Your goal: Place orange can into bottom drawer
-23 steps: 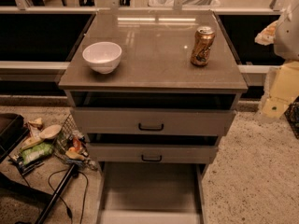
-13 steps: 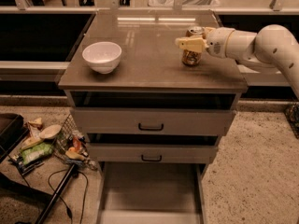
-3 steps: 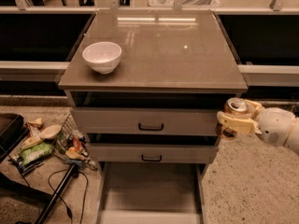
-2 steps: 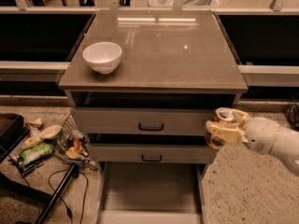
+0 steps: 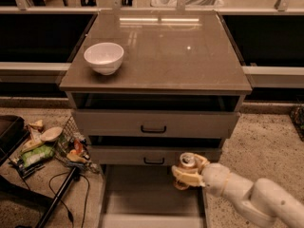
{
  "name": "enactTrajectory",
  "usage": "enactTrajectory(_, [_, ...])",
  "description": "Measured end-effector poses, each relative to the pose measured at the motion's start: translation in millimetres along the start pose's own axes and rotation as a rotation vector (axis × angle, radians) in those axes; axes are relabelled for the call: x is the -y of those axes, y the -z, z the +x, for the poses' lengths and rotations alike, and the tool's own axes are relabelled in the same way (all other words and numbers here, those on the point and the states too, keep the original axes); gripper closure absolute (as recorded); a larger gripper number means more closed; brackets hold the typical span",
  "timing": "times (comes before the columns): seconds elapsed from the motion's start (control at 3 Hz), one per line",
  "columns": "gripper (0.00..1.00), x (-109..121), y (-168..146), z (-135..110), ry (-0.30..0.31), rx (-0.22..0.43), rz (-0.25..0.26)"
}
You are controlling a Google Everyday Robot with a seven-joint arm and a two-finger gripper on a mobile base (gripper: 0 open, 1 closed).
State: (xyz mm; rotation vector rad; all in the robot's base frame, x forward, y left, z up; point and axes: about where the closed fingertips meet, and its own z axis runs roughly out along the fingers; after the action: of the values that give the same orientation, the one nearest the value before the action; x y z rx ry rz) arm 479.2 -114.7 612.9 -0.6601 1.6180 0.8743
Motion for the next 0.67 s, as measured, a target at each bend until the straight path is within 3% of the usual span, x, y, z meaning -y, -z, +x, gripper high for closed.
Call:
enactTrajectory(0.33, [1.0, -9, -42, 73, -0.051, -0.001, -0.02])
enactTrajectory(0.67, [1.0, -12, -83, 125, -0.105, 0.008, -0.037])
